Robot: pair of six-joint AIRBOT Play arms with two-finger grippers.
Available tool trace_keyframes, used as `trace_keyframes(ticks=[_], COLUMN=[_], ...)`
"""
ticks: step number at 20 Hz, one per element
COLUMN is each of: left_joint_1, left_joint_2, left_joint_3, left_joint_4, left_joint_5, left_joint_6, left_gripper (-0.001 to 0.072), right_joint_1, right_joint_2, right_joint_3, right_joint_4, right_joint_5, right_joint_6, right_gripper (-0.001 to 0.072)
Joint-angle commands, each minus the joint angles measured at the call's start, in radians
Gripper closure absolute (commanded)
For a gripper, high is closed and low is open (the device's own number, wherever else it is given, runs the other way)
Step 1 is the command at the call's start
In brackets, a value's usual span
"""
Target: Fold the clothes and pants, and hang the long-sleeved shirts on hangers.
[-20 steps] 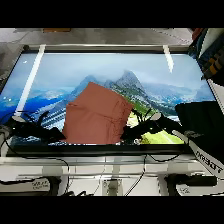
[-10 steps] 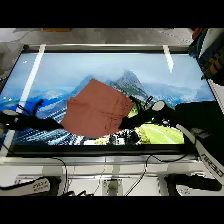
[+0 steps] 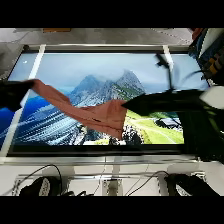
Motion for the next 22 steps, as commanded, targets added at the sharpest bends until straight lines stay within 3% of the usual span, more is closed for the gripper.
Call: trace_keyframes(ticks=[1,3,6,9,12,14,17,19,22], left_joint_1=[0.001,0.001,0.001,0.000,-0.041,-0.142,-0.332,-0.439,-0.504], left_joint_2=[0.256,0.329,0.341,0.277,0.126,-0.018,-0.243,-0.365,-0.467], left_joint_3=[0.015,0.014,-0.015,-0.188,-0.439,-0.543,-0.520,-0.439,-0.344], left_joint_4=[-0.025,0.011,0.161,0.057,-0.058,-0.092,-0.240,-0.315,-0.251], left_joint_5=[0.166,0.171,0.153,0.117,0.166,0.326,0.563,0.616,0.594], left_joint_6=[0.001,-0.023,-0.237,-0.296,-0.223,-0.174,-0.027,0.080,0.072], left_gripper=[0.0700,0.0700,0.0701,0.0701,0.0701,0.0700,0.0700,0.0700,0.0700], right_joint_1=[0.001,0.001,0.001,0.001,0.001,0.001,0.000,-0.005,-0.056], right_joint_2=[0.202,0.282,0.302,0.214,0.034,-0.106,-0.277,-0.318,-0.321], right_joint_3=[0.047,0.047,0.042,-0.051,-0.218,-0.271,-0.267,-0.266,-0.256], right_joint_4=[0.006,-0.011,-0.157,-0.276,-0.274,-0.274,-0.274,-0.275,-0.291], right_joint_5=[-0.007,-0.036,-0.089,-0.150,-0.257,-0.395,-0.646,-0.749,-0.641], right_joint_6=[0.156,0.183,0.262,0.333,0.344,0.344,0.343,0.343,0.342], right_gripper=[0.0692,0.0693,0.0693,0.0693,0.0692,0.0692,0.0692,0.0693,0.0692])
